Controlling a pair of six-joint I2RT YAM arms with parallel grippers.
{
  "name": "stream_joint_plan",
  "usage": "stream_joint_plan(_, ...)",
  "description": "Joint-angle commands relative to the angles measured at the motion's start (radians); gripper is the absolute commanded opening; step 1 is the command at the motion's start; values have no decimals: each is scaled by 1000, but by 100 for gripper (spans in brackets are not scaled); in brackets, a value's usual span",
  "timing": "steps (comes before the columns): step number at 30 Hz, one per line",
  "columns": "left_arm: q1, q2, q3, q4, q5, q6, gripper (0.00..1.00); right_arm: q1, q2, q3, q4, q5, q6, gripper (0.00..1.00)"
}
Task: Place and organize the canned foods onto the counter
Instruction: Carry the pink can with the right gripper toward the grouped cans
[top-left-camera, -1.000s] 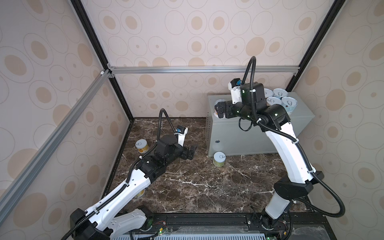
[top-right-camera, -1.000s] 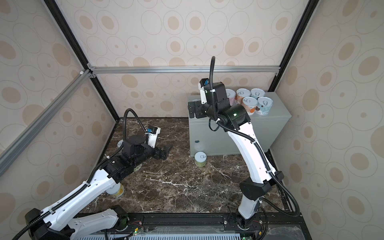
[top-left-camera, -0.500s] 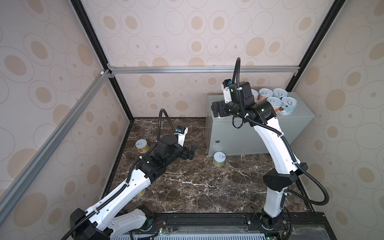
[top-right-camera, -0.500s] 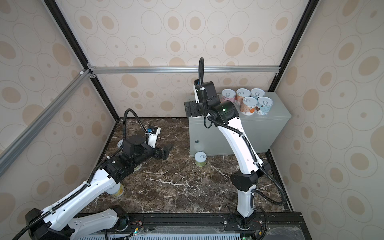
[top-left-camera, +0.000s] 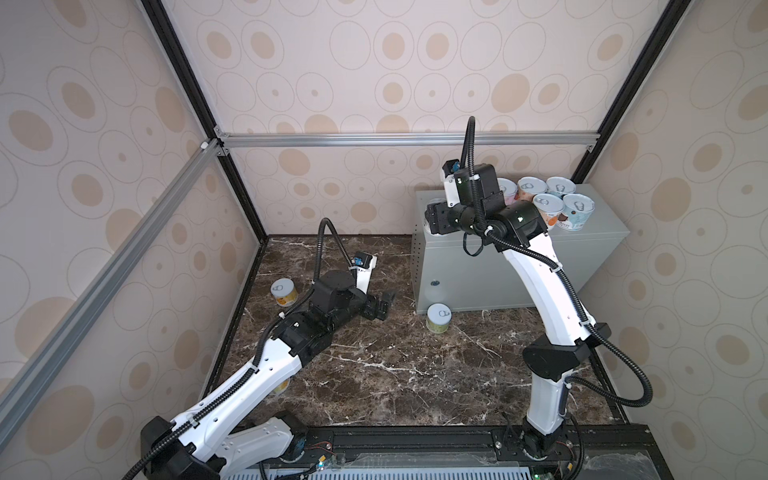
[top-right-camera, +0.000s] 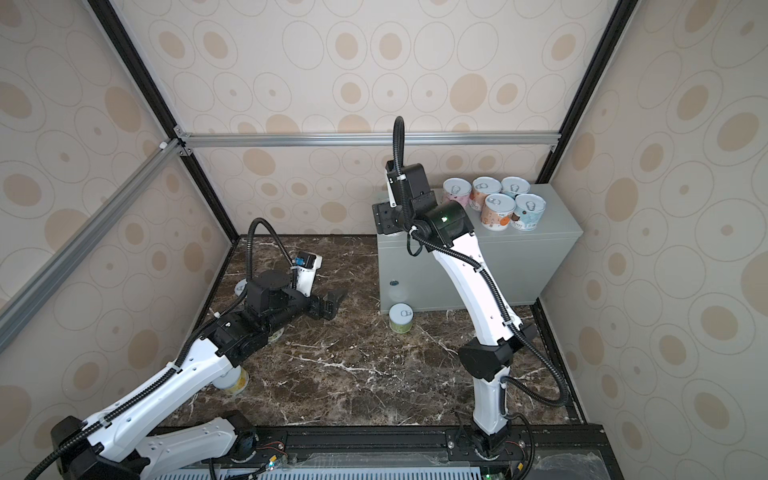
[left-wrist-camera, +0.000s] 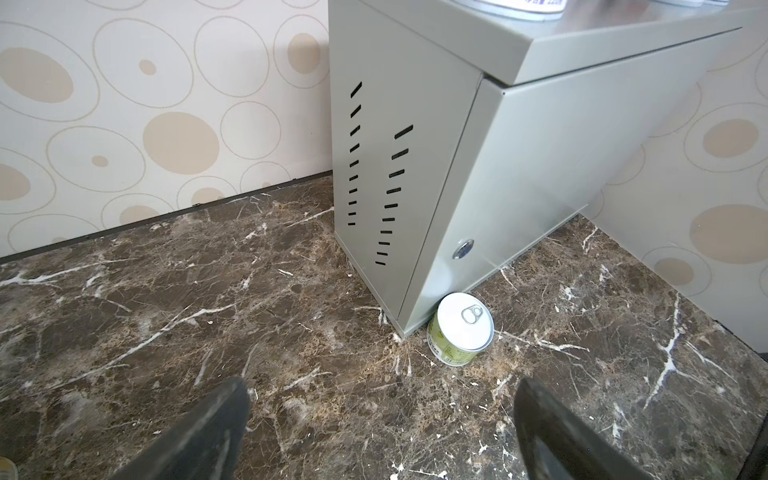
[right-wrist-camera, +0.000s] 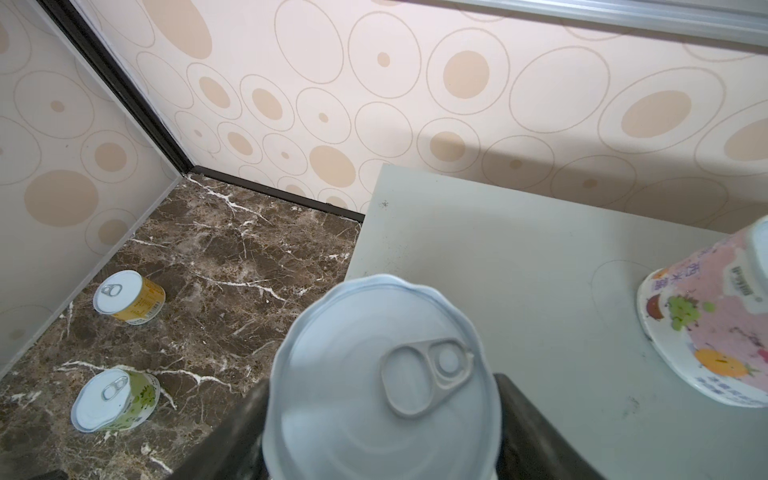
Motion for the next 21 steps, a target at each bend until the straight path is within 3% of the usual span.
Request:
stream_joint_plan(1, 4, 2, 2, 21, 8, -3, 99, 1, -3, 29, -25, 44, -29, 66)
stream_joint_plan(11, 3, 4, 1, 22, 11, -4, 99, -66, -37, 41, -54, 37, -22, 62)
stream_joint_plan(21, 2, 11, 0, 22, 15, -5, 99, -198, -81, 29, -107, 34, -16, 61)
